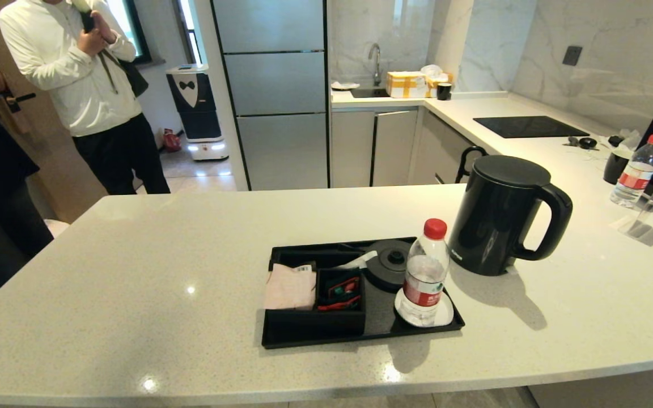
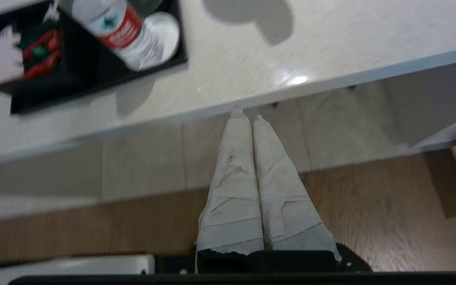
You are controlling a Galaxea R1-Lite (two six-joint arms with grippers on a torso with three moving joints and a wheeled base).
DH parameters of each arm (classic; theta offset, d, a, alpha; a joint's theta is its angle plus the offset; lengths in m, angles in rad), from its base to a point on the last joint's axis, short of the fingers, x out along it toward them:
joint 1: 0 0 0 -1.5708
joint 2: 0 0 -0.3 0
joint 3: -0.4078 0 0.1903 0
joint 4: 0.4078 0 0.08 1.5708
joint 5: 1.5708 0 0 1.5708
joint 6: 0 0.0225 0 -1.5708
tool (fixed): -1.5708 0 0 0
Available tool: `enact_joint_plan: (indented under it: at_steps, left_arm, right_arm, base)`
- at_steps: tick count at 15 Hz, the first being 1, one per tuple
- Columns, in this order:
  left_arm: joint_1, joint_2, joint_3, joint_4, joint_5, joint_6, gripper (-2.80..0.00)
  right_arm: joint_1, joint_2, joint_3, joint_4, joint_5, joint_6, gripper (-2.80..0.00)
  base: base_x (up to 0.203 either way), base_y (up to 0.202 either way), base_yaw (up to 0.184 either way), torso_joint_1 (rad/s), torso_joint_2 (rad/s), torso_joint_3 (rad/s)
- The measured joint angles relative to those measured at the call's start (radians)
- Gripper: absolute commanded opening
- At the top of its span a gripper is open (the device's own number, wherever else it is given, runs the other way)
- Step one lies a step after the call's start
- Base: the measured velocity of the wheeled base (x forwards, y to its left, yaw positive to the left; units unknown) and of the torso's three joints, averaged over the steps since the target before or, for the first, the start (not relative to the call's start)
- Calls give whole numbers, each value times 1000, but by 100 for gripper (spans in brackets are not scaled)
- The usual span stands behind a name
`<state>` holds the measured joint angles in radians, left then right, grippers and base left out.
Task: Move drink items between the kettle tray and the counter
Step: Return the kettle to its original position
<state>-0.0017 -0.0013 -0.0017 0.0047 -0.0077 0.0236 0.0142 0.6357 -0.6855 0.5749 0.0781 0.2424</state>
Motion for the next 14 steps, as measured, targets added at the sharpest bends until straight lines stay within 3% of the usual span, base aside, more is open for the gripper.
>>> enact_joint_plan:
  at_steps: [5,10,12,14]
  left_arm:
    - [0,0,0,0,0,-1,-280]
    - [0,0,0,0,0,-1,-280]
    - [0,0,0,0,0,0,-280]
    - [0,0,0,1,0,-1,-280]
  right_arm:
    - [13,172,-5,-16,104,-11,-280]
    - [58,398,-20,-139,105,-77,-280]
    - [76,537,-59,-205,54,-84,-280]
    - [126,681,-140,-258,-79,-75,-280]
  base:
    - [0,0,0,0,0,0]
    - [0,0,0,0,0,0]
    - [0,0,0,0,0,0]
    - [0,0,0,0,0,0]
